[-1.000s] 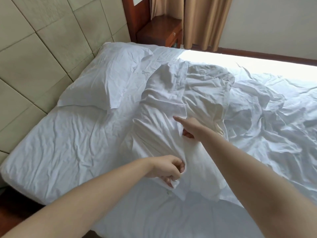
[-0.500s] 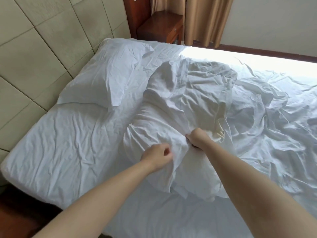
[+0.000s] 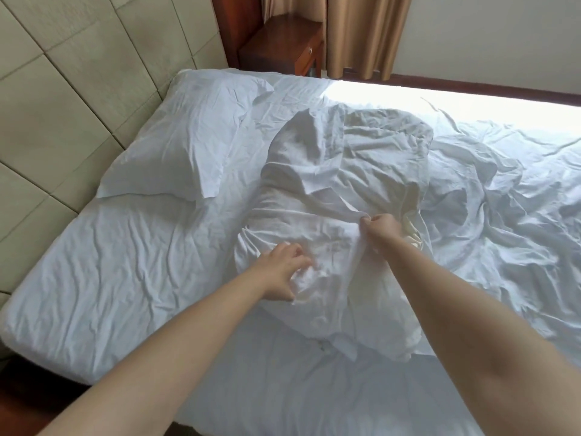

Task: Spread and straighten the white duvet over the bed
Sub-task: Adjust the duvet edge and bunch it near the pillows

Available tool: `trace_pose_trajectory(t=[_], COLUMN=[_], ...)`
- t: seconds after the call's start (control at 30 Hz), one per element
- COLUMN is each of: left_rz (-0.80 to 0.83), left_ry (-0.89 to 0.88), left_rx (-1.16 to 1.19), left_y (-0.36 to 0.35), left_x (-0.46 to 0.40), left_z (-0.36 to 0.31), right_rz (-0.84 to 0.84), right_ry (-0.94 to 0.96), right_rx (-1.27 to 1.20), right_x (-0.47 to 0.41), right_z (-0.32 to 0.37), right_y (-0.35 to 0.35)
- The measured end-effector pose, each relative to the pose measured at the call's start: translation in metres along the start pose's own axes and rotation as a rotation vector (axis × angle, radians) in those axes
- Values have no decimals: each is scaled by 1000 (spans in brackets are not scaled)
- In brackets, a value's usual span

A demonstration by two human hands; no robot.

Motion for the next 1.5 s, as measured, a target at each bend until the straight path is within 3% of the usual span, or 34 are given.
trace_pose_trajectory(t=[0.1, 0.3, 0.37, 0.5, 0.57, 0.63, 0.7, 0.83, 0.9, 1.03, 1.23, 1.5], left_rz=[82, -61, -121, -161, -5, 219, 288, -79, -164, -190, -92, -91], left_ry=[5, 10, 13, 1, -20, -31, -58, -99, -140, -236, -165, -108], left_rx=[-63, -9, -49, -53, -69, -90, -95, 155, 180, 135, 52, -67], left_y=[-7, 17, 27, 32, 14, -11, -20, 10, 18, 19, 16, -13], left_x=[0, -15, -22, -27, -27, -27, -30, -51, -54, -53, -45, -19], left_z=[7, 4, -2, -9, -6, 2, 6, -2, -14, -49, -102, -213], right_rz=[132, 136, 50, -392, -286, 9, 135, -27, -29, -137, -125, -134], right_ry=[4, 57, 35, 137, 153, 90, 64, 38, 32, 10, -42, 8], right_rx=[-53, 115, 106, 314, 475, 592, 621, 592, 544, 462, 456, 418], right_x=[16, 36, 38, 63, 68, 72, 79, 87, 89, 99, 113, 149], right_z=[1, 1, 0, 8, 4, -11, -23, -32, -38, -50, -95, -192], right_y=[-23, -16, -8, 20, 11, -10, -24, -20, -16, 12, 52, 122])
Point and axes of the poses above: each hand's wrist, its own x-axis away from the middle knuckle, its own y-axis out of the back of the hand, z = x × y, the point moved 6 cm from there along -x, towards the middle knuckle, and after that the axes turned 4 degrees about x, right-handed, at the moved point
